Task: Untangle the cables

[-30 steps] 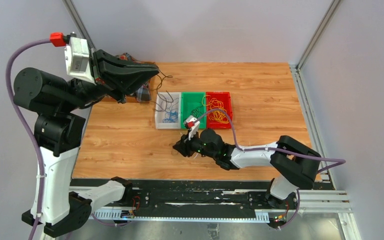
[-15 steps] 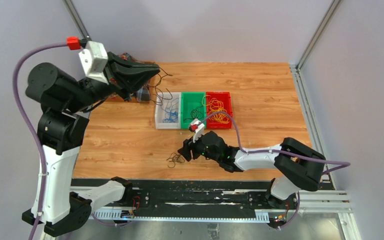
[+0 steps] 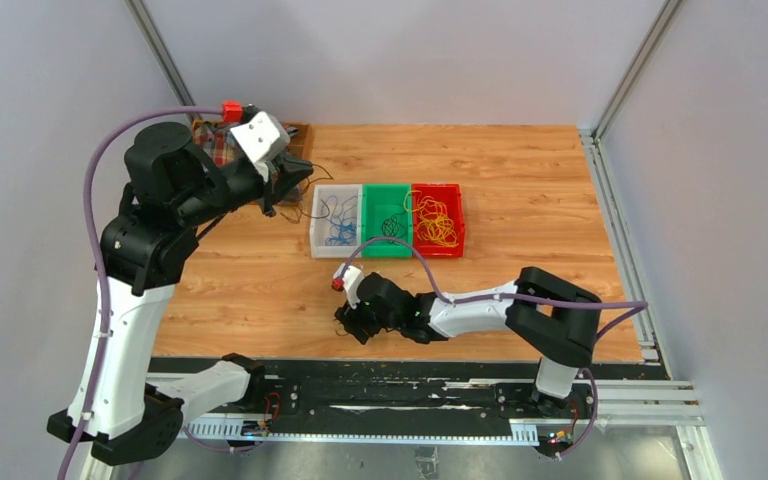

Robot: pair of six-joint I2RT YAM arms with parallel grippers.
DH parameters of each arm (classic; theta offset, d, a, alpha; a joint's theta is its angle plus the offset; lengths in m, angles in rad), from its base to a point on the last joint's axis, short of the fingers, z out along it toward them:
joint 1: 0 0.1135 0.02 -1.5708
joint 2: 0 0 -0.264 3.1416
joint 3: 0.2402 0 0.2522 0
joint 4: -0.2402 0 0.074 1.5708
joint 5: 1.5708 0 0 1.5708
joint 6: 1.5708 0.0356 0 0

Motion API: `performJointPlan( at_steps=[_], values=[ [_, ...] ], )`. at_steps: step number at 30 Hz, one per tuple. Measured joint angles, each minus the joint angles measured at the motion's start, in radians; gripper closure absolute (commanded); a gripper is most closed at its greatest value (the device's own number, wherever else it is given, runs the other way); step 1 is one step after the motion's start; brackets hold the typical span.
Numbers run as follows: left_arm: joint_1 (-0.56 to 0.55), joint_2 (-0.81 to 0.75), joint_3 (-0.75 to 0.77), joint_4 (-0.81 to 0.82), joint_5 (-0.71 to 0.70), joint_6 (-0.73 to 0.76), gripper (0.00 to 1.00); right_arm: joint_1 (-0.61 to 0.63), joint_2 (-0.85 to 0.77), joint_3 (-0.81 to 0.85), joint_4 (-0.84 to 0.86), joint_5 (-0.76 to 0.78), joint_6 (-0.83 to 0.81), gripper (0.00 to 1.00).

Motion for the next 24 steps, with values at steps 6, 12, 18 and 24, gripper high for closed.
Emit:
performJointPlan(
  at_steps=[6, 12, 18, 24],
  values=[
    [0.000, 0.001, -0.028, -0.102, -0.092, 0.098, 1.00, 0.000, 0.065, 0.058, -0.086, 0.084, -0.031, 0.96],
    [0.000, -0.003, -0.106, -0.147, -0.156, 0.156, 1.00, -0.075, -0.007, 0.064, -0.164, 0.071, 0.011, 0.99],
    [0.000, -0.005, -0.150, -0.167, -0.177, 0.192, 1.00, -0.275, -0.206, 0.158, -0.219, 0.046, 0.031, 0.99],
    [0.000, -0.010, -0.149, -0.170, -0.169, 0.200, 1.00, -0.374, -0.200, 0.325, -0.265, 0.081, 0.048, 0.99]
  ],
)
